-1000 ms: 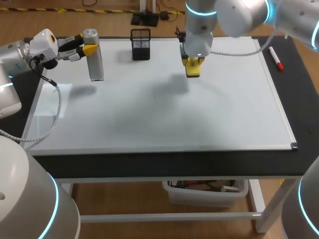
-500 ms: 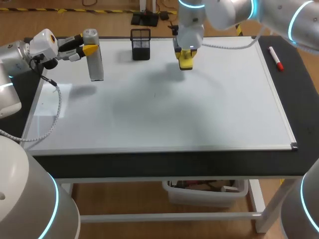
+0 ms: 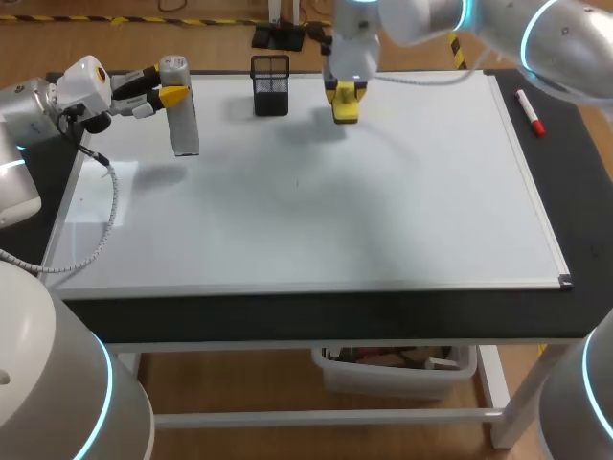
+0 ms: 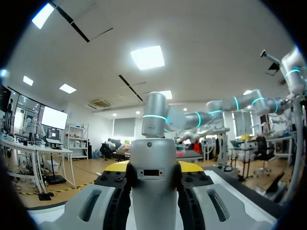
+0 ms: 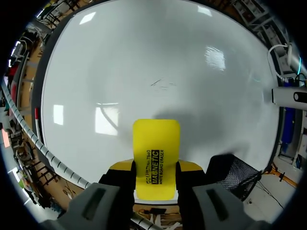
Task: Pick up the inspection probe, press it on each red-marked spot on the whiteboard one by one, put down the probe, pick up the eraser, and wipe off all the red marks.
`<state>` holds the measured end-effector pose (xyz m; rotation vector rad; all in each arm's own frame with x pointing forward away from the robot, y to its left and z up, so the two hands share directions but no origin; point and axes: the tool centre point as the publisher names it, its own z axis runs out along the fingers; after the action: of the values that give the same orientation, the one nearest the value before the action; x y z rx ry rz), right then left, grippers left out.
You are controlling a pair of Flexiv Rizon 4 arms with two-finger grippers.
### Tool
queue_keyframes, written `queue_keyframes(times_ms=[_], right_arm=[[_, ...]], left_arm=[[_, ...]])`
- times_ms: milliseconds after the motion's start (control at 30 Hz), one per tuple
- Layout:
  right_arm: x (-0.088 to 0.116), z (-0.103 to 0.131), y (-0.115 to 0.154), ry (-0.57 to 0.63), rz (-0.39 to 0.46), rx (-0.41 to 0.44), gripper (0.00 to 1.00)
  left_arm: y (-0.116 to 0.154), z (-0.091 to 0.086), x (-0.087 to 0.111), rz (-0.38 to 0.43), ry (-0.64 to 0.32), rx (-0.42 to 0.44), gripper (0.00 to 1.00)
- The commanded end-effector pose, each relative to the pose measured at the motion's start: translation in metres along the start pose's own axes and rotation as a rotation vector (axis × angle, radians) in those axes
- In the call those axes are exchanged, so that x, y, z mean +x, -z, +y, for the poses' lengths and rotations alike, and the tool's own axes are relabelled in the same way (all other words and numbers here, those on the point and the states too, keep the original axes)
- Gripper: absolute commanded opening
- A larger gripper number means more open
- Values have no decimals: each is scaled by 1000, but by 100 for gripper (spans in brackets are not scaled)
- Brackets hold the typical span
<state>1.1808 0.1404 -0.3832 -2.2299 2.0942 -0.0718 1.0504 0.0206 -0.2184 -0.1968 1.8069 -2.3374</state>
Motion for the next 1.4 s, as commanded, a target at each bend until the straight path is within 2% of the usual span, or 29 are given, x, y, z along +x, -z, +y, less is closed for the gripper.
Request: queue_keyframes(times_ms=[33,467,1400], right_arm=[[-6,-17,-8,0,11,-52,0],[-15,-30,-21,-24,22,-79,0],[-3,-38,-36,-44,40,-90,0]], left_arm=[[-1,-1,1,-2,-2,0,0],[-1,-1,1,-2,-2,0,0],[-1,-1,1,-2,-2,0,0]])
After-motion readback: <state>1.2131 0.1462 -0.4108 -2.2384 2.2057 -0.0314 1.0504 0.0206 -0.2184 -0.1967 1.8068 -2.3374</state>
